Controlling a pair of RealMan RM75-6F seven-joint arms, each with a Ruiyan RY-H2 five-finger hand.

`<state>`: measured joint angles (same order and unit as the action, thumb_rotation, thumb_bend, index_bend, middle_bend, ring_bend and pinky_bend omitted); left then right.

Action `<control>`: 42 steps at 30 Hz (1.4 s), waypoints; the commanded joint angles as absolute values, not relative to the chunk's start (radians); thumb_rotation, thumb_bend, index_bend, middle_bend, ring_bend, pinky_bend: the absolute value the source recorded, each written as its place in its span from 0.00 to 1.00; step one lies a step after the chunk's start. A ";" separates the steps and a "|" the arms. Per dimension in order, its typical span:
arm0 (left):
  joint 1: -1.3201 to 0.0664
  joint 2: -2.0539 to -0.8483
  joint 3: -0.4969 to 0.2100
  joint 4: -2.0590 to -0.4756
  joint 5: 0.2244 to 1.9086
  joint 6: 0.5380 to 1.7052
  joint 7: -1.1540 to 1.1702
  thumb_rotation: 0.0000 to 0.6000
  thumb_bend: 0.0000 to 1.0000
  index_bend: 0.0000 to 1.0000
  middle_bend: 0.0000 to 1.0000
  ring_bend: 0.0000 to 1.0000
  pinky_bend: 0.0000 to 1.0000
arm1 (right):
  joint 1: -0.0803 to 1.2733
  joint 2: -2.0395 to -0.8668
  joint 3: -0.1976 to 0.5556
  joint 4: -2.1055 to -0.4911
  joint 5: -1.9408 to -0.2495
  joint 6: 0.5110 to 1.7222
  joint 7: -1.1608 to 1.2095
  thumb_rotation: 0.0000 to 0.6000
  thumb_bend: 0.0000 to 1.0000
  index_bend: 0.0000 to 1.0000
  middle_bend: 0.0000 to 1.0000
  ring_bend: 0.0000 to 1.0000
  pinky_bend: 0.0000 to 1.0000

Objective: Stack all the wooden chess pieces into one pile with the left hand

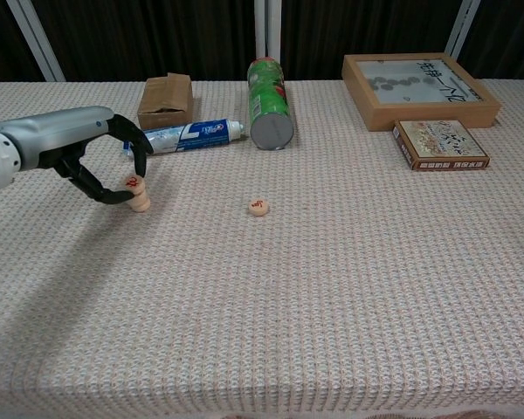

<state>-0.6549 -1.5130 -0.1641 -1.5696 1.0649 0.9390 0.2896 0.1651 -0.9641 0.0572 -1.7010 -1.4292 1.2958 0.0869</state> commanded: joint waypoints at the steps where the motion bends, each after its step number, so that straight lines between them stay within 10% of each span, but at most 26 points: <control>1: -0.659 -1.516 -0.163 -1.566 1.066 0.939 0.287 1.00 0.29 0.47 0.19 0.00 0.00 | 0.165 -0.964 0.057 -1.701 -1.430 1.296 0.087 1.00 0.29 0.00 0.00 0.00 0.00; 28: -0.665 -1.524 -0.142 -1.524 1.066 0.942 0.257 1.00 0.29 0.44 0.19 0.00 0.00 | 0.169 -0.968 0.059 -1.696 -1.419 1.287 0.081 1.00 0.29 0.00 0.00 0.00 0.00; 42: -0.668 -1.510 -0.137 -1.648 1.137 1.022 0.329 1.00 0.27 0.25 0.17 0.00 0.00 | 0.168 -0.969 0.059 -1.698 -1.421 1.290 0.079 1.00 0.29 0.00 0.00 0.00 0.00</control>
